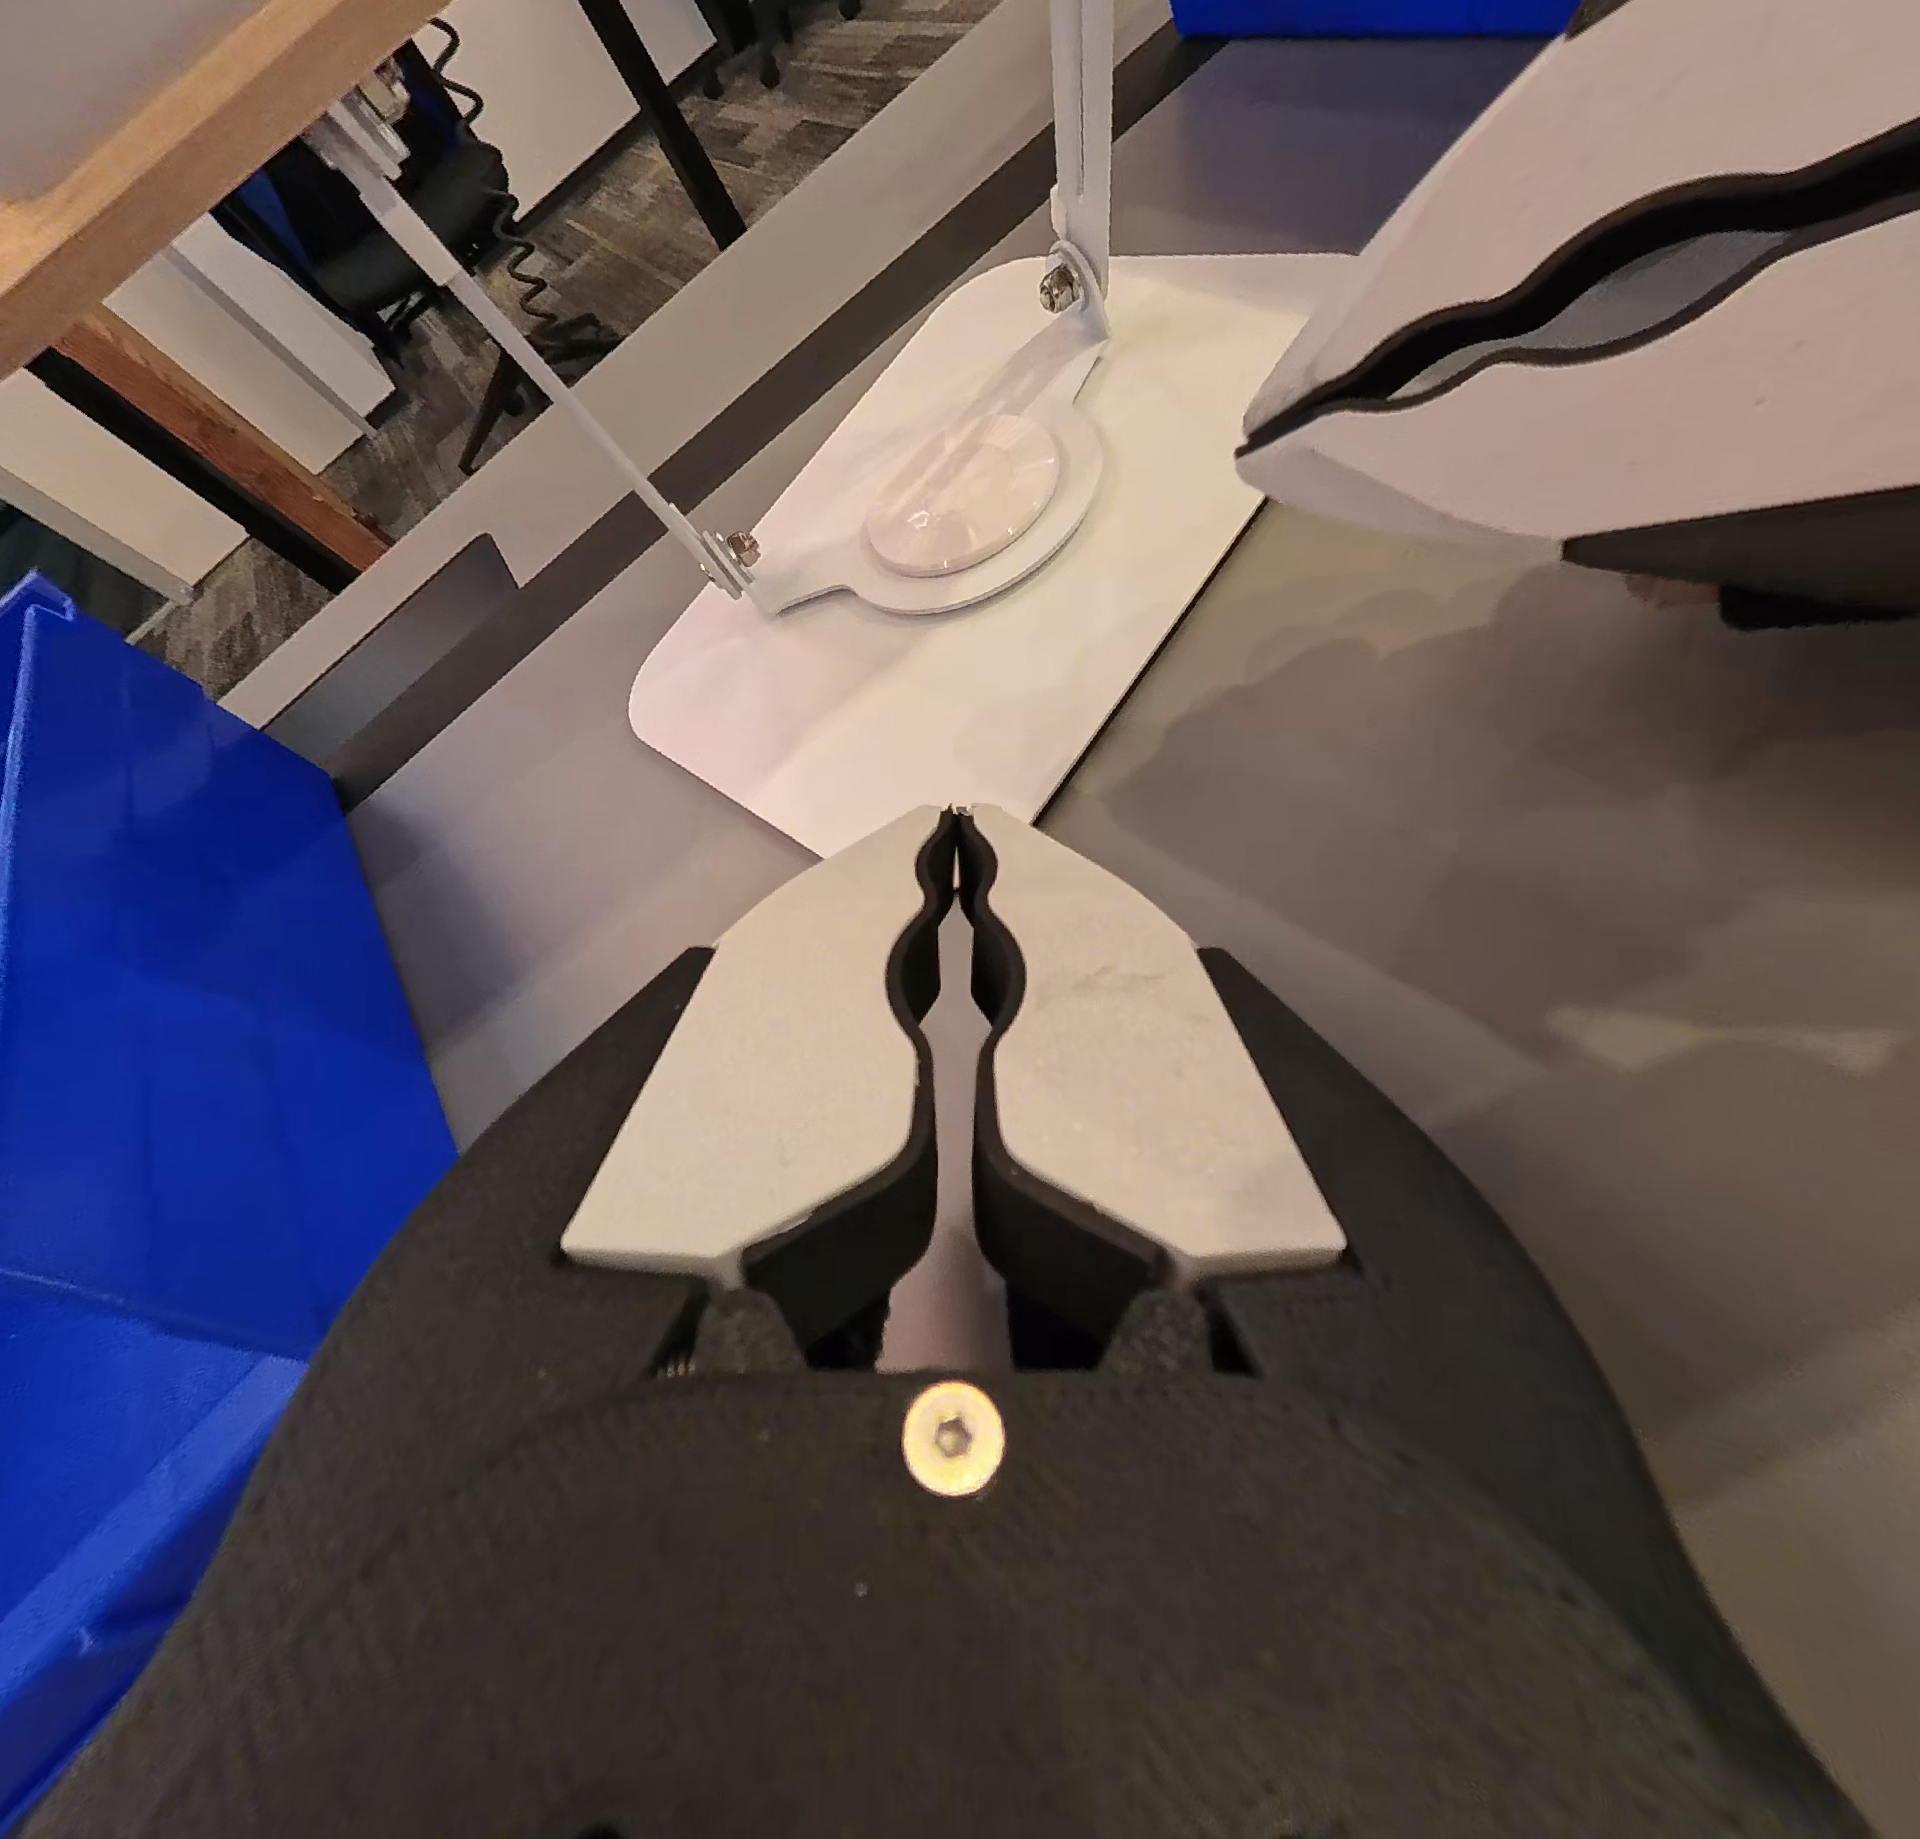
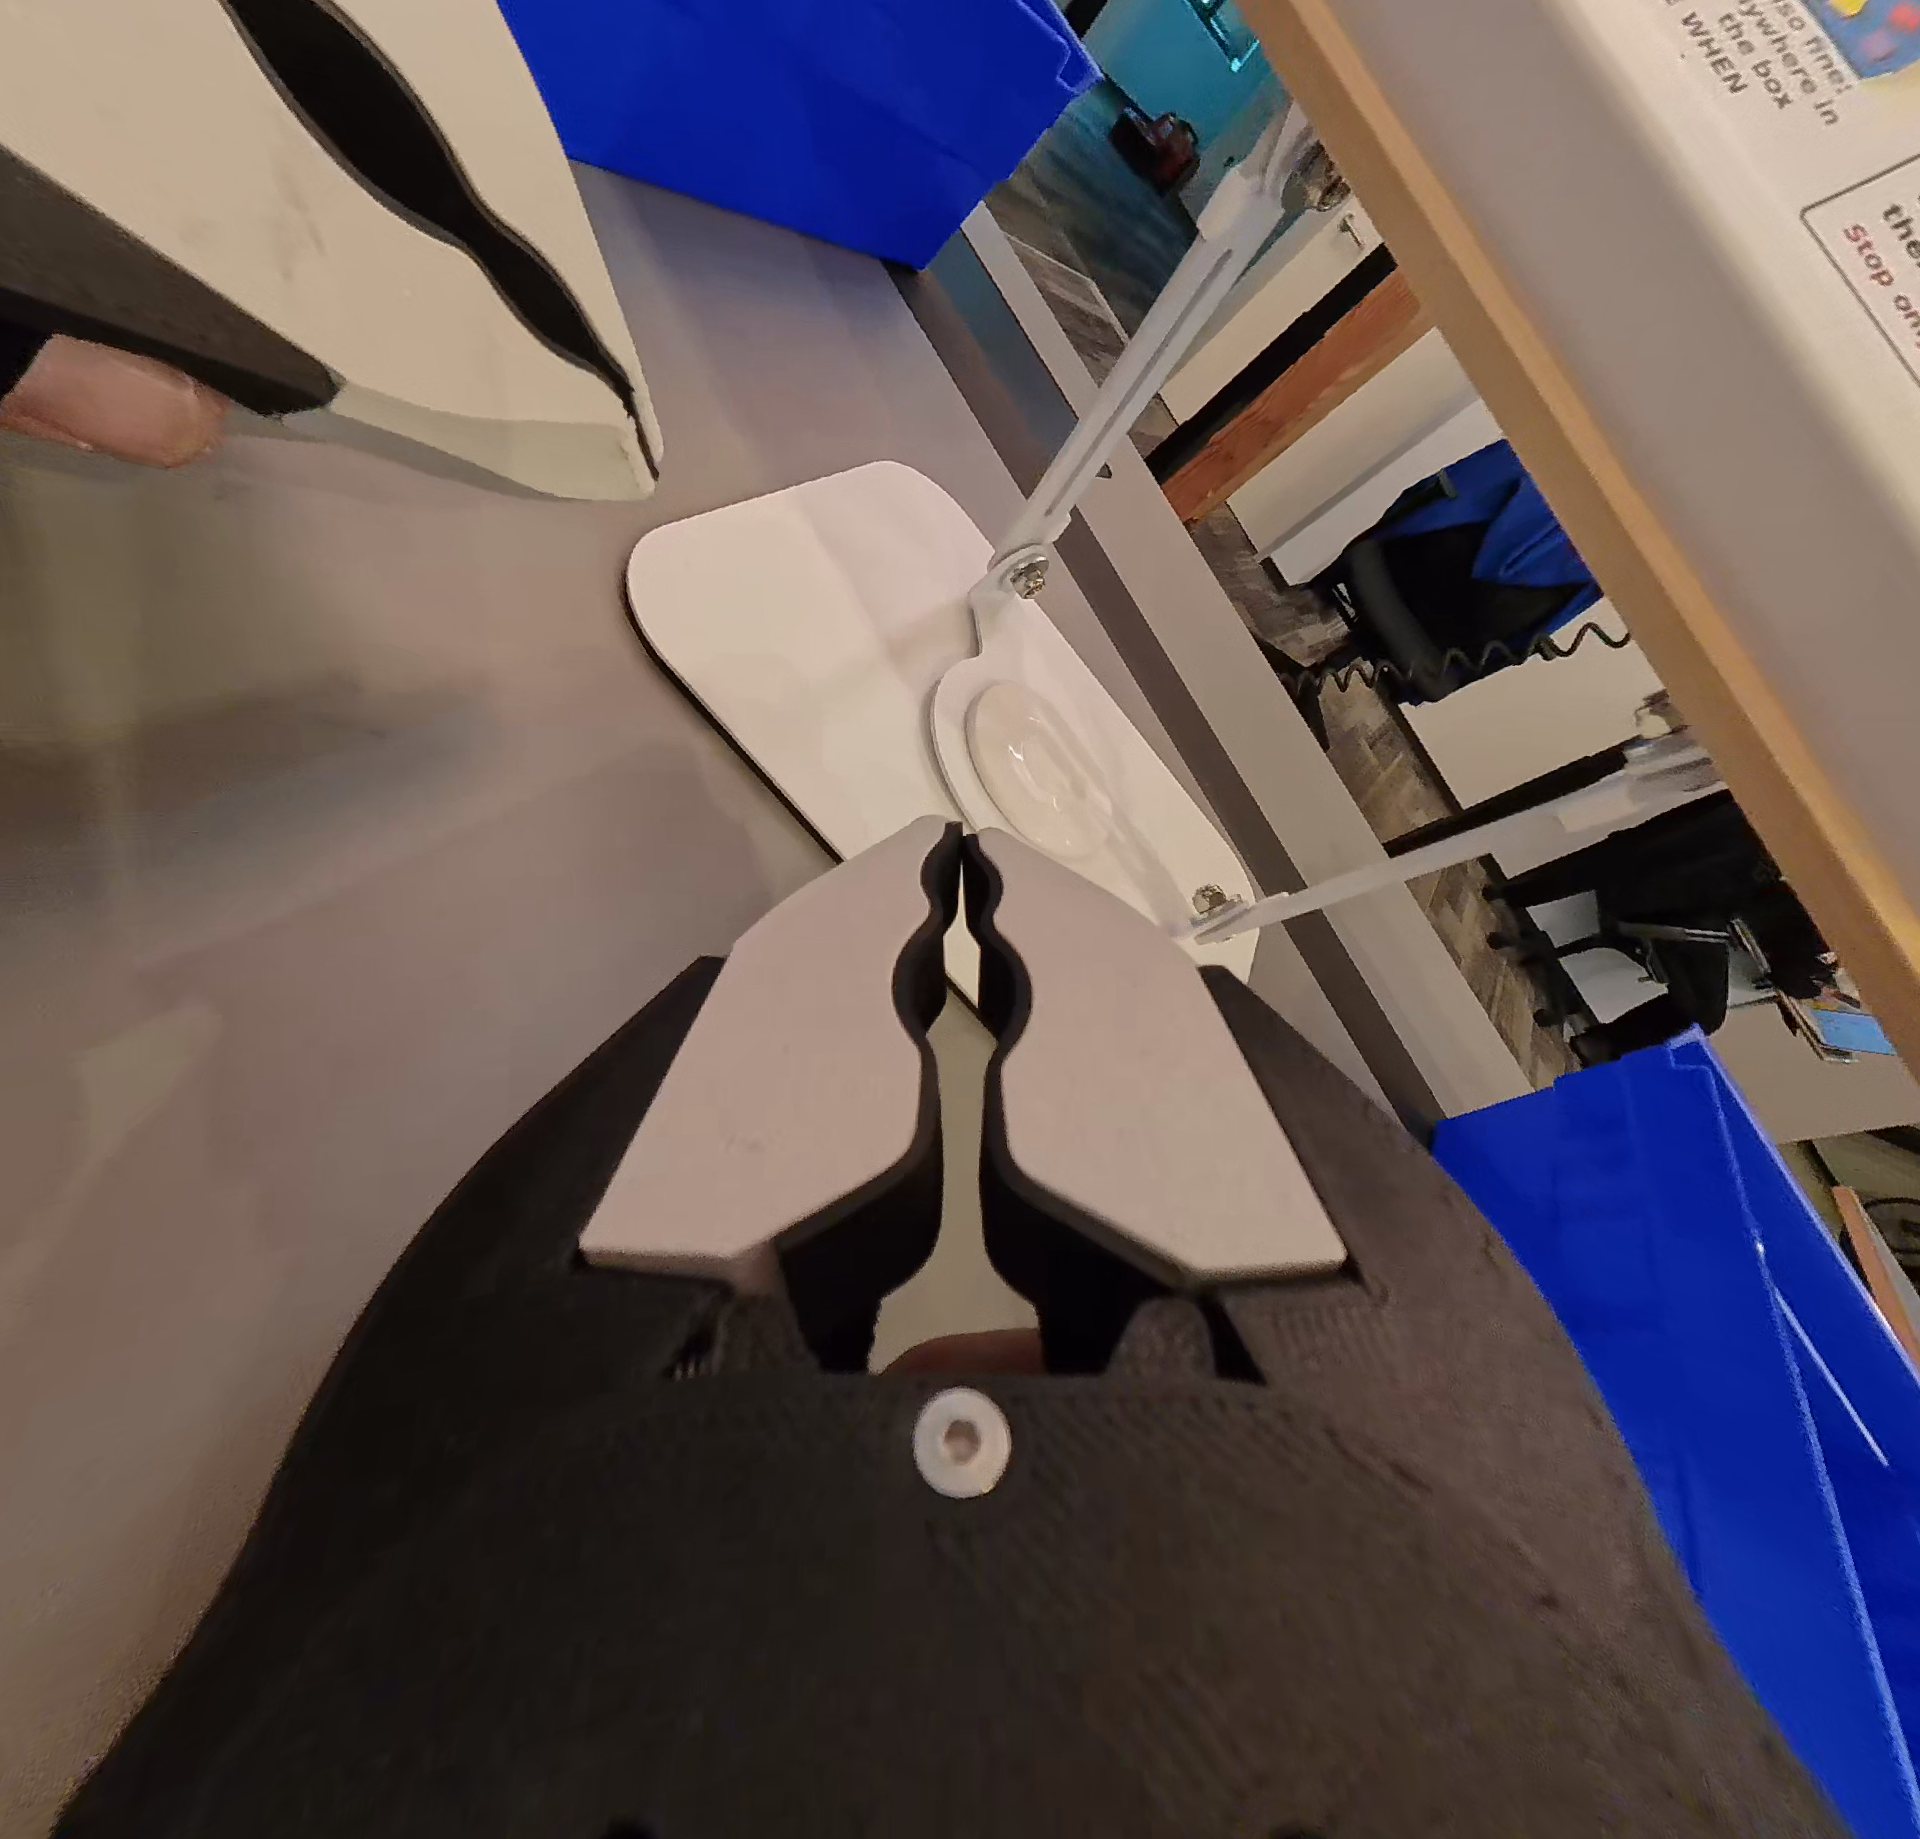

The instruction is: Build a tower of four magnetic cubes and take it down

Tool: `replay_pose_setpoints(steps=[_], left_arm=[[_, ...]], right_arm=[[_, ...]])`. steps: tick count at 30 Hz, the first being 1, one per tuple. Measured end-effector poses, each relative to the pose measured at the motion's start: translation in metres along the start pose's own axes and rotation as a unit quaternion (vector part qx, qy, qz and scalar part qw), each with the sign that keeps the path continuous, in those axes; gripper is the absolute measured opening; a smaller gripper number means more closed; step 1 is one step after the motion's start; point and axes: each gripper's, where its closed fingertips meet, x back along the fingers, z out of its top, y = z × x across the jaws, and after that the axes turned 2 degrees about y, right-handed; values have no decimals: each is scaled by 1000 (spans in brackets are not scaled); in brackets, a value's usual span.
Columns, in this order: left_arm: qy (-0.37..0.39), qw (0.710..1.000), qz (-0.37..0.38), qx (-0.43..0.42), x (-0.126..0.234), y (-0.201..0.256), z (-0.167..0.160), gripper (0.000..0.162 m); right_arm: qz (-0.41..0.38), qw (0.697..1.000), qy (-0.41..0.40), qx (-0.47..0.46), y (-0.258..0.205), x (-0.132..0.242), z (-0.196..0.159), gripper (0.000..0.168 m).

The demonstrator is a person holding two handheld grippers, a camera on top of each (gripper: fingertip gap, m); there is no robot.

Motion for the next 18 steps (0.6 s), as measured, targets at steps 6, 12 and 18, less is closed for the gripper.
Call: replay_pose_setpoints(steps=[6, 12, 18], left_arm=[[2, 1000, -1, -1, 0, 0, 1, 0], [2, 1000, -2, 0, 0, 0, 1, 0], [4, 1000, -2, 4, 1, -1, 2, 0]], right_arm=[[2, 1000, 1, 4, -1, 0, 0, 0], [4, 1000, 2, 5, -2, 1, 0, 0], [1, 1000, 1, -1, 1, 2, -1, 0]])
